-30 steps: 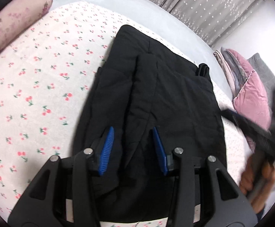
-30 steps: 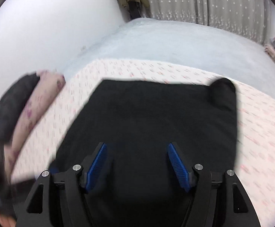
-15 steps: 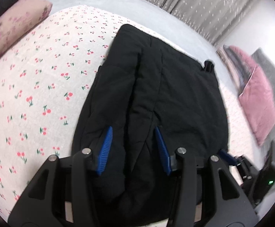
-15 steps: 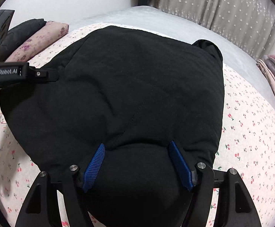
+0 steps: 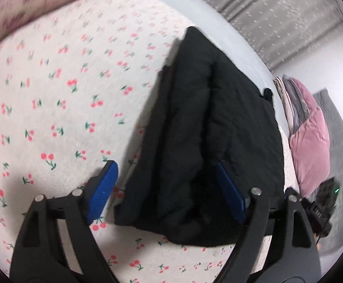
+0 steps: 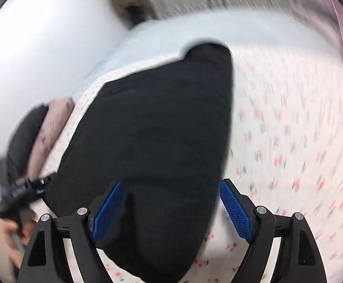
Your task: Fold large clothes
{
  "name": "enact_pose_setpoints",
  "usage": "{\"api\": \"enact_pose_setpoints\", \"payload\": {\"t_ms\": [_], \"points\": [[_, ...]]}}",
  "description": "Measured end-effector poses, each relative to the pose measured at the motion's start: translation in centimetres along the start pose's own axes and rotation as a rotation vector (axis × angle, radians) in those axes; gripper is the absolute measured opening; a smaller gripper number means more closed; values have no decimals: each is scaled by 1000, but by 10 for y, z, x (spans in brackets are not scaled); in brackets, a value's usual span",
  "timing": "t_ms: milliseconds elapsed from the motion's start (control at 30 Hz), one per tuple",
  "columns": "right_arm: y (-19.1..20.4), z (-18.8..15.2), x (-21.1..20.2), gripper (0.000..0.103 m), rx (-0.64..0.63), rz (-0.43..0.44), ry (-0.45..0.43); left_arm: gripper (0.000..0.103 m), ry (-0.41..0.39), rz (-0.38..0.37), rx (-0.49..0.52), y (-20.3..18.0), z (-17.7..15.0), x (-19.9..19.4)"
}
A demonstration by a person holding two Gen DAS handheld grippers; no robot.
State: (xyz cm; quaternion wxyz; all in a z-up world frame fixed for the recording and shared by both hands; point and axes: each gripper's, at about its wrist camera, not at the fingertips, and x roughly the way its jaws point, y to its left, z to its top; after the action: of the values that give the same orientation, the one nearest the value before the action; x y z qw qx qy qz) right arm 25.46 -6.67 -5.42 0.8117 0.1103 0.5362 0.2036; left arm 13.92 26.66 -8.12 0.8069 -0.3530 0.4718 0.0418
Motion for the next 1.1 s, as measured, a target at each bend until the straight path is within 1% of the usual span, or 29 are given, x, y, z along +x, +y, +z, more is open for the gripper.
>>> {"api": "enact_pose_setpoints", "payload": {"t_ms": [67, 133, 167, 300, 367, 400, 467, 500, 567, 633, 667, 733, 833, 967, 1100], "points": [[-17, -2, 8, 85, 86, 59, 35, 85, 27, 68, -11, 4, 1, 11], [-30, -5, 15, 85, 166, 147, 54, 86, 24, 60, -2, 4, 0, 16], [-33, -7, 17, 85, 192, 171, 59, 85, 27, 60, -5, 3, 0, 17], [-39, -7, 29, 86, 249, 234, 61, 85, 25, 43, -3, -1, -1, 17], [-44, -5, 34, 89, 269, 259, 61, 84, 19, 44, -2, -1, 1, 16], [-43, -5, 38, 90, 278, 267, 59, 81, 15, 41, -4, -1, 0, 17], [-43, -10, 42, 93, 288, 284, 51, 70, 16, 16, -14, -2, 0, 18], [-41, -11, 44, 93, 283, 284, 45, 62, 19, 0, -20, -3, 1, 20], [-34, -15, 44, 93, 249, 278, 35, 59, 18, 0, -25, -6, 2, 22], [-27, -14, 45, 94, 224, 255, 26, 51, 14, -4, -14, -9, 2, 24], [-24, -14, 45, 94, 212, 242, 21, 49, 12, -4, -14, -9, 3, 24], [-18, -14, 44, 92, 185, 207, 12, 40, -2, 3, -3, -13, 2, 22], [-8, -15, 41, 84, 133, 153, -5, 31, -32, 30, 19, -21, 1, 19], [6, -16, 34, 73, 56, 74, -33, 26, -64, 65, 33, -30, 0, 16], [28, -19, 26, 65, -42, -16, -79, 22, -104, 88, 48, -39, 0, 10]]}}
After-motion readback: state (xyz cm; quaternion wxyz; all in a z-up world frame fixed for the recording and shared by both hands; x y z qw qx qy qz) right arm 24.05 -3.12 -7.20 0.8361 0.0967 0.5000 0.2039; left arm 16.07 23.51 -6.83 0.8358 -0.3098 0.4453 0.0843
